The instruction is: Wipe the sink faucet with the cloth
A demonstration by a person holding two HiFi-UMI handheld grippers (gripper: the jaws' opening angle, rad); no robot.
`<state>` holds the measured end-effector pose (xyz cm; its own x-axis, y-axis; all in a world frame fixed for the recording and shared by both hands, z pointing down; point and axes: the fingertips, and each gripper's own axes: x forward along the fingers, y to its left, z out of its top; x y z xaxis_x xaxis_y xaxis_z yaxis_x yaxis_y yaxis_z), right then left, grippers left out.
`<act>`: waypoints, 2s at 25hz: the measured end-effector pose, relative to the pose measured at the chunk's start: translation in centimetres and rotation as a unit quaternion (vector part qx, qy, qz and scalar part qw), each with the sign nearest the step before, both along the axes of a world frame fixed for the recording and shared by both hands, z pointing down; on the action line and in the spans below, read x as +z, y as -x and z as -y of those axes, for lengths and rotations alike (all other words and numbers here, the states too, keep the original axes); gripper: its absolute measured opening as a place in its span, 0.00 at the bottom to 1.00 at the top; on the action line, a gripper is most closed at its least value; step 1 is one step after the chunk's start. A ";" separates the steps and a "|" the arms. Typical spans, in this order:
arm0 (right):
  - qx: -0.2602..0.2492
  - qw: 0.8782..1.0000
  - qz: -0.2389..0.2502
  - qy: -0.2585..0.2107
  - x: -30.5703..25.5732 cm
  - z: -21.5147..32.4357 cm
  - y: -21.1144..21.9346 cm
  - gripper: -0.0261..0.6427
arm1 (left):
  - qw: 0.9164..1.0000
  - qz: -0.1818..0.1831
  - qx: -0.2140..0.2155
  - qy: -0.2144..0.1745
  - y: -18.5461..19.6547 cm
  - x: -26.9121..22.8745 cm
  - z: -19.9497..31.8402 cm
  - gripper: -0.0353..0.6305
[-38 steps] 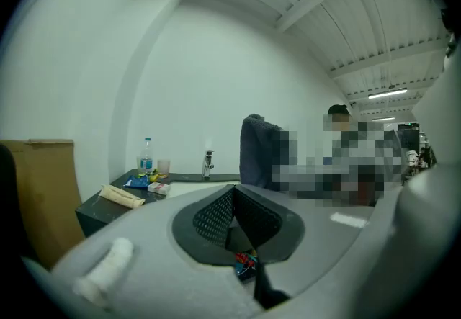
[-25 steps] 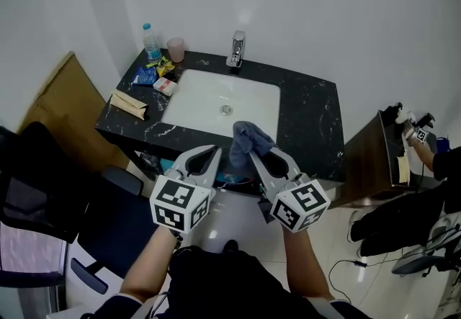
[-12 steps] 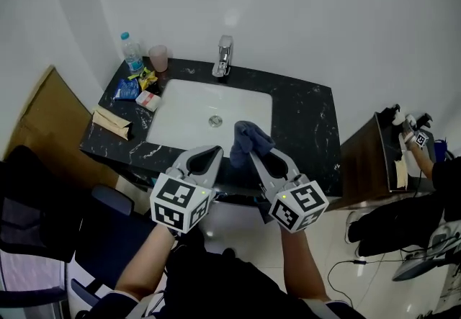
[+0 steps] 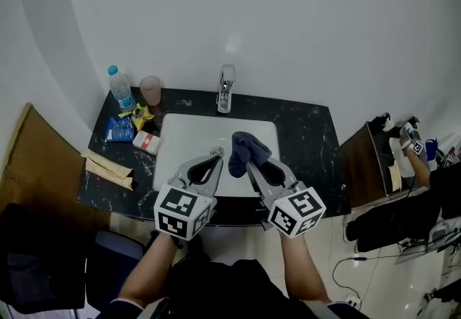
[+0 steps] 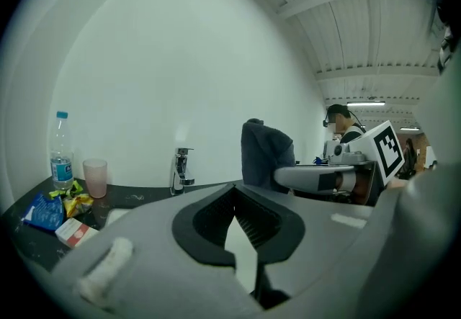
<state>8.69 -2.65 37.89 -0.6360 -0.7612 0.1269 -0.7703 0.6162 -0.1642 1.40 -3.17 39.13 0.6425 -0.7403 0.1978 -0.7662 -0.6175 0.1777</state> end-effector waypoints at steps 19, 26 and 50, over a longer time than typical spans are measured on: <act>0.005 1.000 0.004 -0.007 -0.1 7.3 -2.1 0.12 | 1.000 0.019 -0.002 0.015 -1.8 0.7 7.6 0.06; -0.031 0.999 -0.002 -0.032 -0.4 11.2 -3.4 0.12 | 0.999 0.041 -0.020 0.012 -3.7 1.2 10.1 0.06; -0.070 0.970 -0.223 -0.063 -0.6 30.8 1.9 0.12 | 0.993 0.088 -0.051 0.053 -1.7 7.7 20.2 0.36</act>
